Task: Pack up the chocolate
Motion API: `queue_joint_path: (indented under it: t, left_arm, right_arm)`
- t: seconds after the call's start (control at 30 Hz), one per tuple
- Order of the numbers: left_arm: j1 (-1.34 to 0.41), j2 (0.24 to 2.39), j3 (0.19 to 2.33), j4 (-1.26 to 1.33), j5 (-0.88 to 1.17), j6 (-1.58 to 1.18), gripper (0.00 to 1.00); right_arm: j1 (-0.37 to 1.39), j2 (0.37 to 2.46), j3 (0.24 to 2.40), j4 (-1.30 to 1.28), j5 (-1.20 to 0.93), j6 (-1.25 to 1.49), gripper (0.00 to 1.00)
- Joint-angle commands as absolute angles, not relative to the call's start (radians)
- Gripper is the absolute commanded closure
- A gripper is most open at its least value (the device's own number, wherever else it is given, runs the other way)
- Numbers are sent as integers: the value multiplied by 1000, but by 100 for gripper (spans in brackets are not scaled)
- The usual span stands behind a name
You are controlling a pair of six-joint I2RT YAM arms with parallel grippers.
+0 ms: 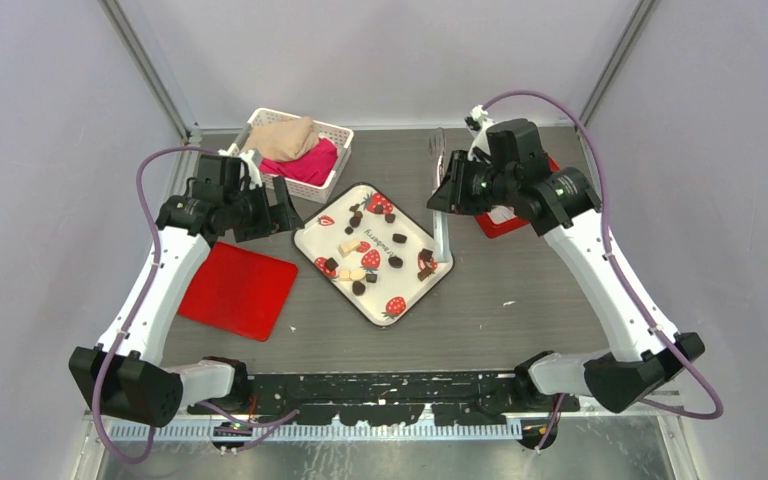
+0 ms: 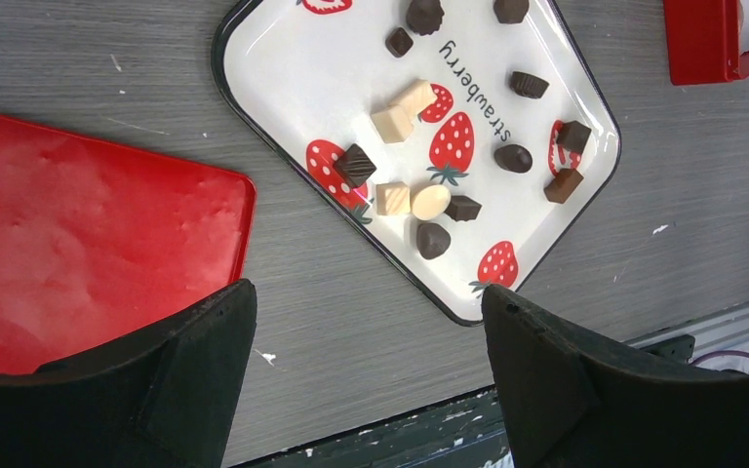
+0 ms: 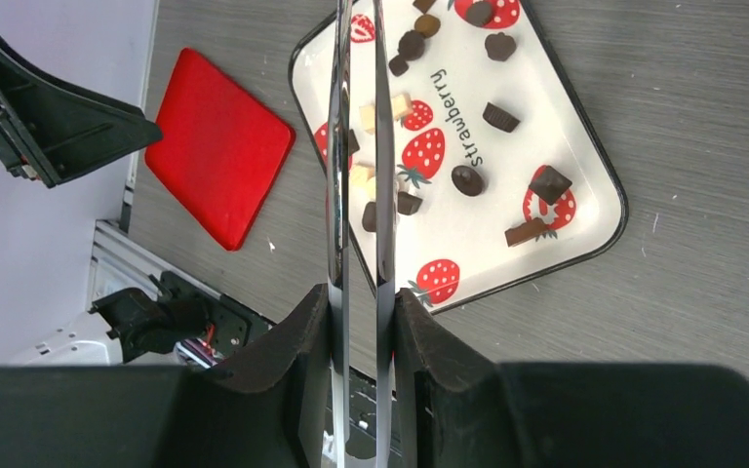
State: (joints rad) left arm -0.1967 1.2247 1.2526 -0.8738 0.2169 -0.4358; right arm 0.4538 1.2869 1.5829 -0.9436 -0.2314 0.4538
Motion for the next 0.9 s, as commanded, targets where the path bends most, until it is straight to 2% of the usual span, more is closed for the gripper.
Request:
queue_joint_path:
  t: [0.0, 0.27, 0.53, 0.7, 0.87]
  left_arm:
    - [-201, 1210, 1269, -856, 201, -420, 14]
    - [-201, 1213, 1272, -848, 170, -428, 14]
    - [-201, 1208, 1264, -843, 142, -425, 14]
    - [-201, 1207, 1263, -844, 128, -416, 14]
    - [-201, 1203, 1254, -844, 126, -414, 14]
  right_arm:
    - [472, 1338, 1675, -990, -231, 408, 95]
    - [497, 1525, 1806, -1267, -164, 335, 98]
    - [577, 1651, 1756, -1398, -174, 304, 86]
    - [598, 1669, 1714, -1412, -148, 305, 84]
    - [603, 1674, 1727, -1420, -131, 300, 77]
